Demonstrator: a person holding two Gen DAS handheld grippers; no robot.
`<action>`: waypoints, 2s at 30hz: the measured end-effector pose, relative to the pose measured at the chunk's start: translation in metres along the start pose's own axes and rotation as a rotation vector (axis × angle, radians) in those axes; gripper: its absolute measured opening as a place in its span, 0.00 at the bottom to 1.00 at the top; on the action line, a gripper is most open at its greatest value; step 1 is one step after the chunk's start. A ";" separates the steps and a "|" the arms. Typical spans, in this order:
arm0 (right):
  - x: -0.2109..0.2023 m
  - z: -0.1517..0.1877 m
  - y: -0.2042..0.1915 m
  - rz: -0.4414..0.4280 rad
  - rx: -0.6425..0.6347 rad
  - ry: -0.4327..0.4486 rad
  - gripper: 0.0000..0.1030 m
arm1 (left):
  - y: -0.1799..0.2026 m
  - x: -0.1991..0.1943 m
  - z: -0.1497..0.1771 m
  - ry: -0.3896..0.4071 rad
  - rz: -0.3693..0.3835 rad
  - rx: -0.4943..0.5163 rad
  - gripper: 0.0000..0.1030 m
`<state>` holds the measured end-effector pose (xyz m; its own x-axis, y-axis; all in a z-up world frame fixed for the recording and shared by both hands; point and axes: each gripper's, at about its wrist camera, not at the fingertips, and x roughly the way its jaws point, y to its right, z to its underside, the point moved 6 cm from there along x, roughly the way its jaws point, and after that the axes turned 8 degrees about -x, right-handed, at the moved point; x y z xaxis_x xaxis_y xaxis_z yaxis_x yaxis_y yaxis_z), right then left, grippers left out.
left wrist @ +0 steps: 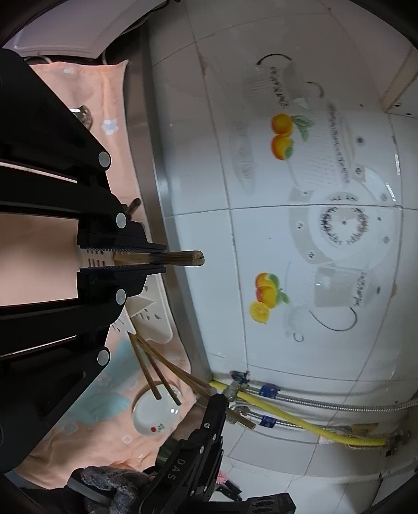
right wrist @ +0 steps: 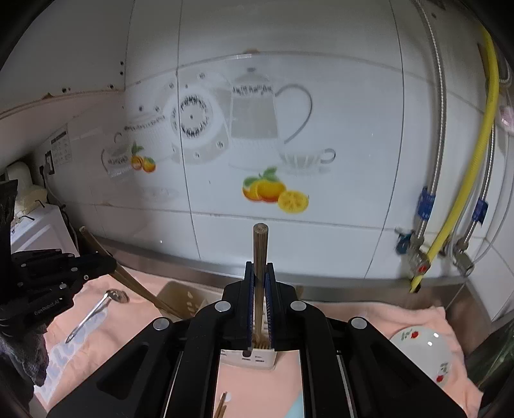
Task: Organize utensils
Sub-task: 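Lower both chopsticks into the beige holder and open both tools, then move both open tools back down to the last chopsticks on the towel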
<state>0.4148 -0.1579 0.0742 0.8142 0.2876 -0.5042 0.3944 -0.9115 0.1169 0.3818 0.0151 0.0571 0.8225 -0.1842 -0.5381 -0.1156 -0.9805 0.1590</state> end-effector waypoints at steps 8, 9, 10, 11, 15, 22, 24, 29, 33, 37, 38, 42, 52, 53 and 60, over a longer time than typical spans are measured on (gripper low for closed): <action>0.012 0.011 0.000 -0.001 0.005 -0.033 0.06 | -0.004 0.006 0.002 -0.018 -0.005 -0.009 0.06; 0.013 0.012 0.000 -0.002 0.008 -0.034 0.06 | -0.004 0.006 0.003 -0.019 -0.004 -0.009 0.06; 0.013 0.012 0.000 -0.005 0.010 -0.037 0.06 | -0.004 0.006 0.003 -0.020 -0.007 -0.009 0.06; 0.014 0.013 0.001 -0.003 0.011 -0.039 0.06 | -0.004 0.006 0.003 -0.020 -0.011 -0.008 0.06; 0.015 0.014 0.002 -0.004 0.017 -0.042 0.07 | -0.005 0.007 0.004 -0.024 -0.012 -0.014 0.07; 0.005 0.013 0.002 0.001 0.017 -0.019 0.21 | -0.006 -0.001 0.003 0.001 -0.014 -0.010 0.35; 0.000 0.012 0.003 0.011 0.012 -0.010 0.23 | -0.006 -0.005 0.003 0.010 -0.017 -0.010 0.47; -0.018 0.016 0.005 0.033 0.009 0.011 0.41 | -0.007 -0.017 0.005 0.032 -0.032 -0.012 0.57; -0.032 0.023 0.005 0.048 0.007 0.018 0.51 | -0.009 -0.028 0.012 0.043 -0.041 -0.017 0.68; -0.050 0.036 0.003 0.061 0.003 0.025 0.62 | -0.009 -0.043 0.022 0.053 -0.044 -0.022 0.77; -0.055 0.042 0.002 0.060 0.005 0.024 0.64 | -0.009 -0.047 0.026 0.057 -0.047 -0.022 0.79; -0.071 0.065 -0.003 0.048 0.016 0.016 0.67 | -0.007 -0.060 0.043 0.065 -0.058 -0.010 0.86; -0.089 0.154 -0.034 -0.008 0.016 -0.090 0.81 | -0.013 -0.070 0.104 0.014 -0.059 -0.026 0.94; -0.090 0.165 -0.038 -0.009 0.013 -0.106 0.83 | -0.014 -0.070 0.111 0.003 -0.060 -0.031 0.94; -0.098 0.217 -0.065 -0.013 -0.006 -0.159 0.87 | -0.030 -0.066 0.147 -0.048 -0.085 -0.068 0.94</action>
<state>0.2170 -0.1906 -0.0699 0.7315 0.2487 -0.6349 0.4072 -0.9062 0.1142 0.2490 0.0464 -0.0338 0.7996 -0.1053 -0.5912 -0.0071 -0.9861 0.1661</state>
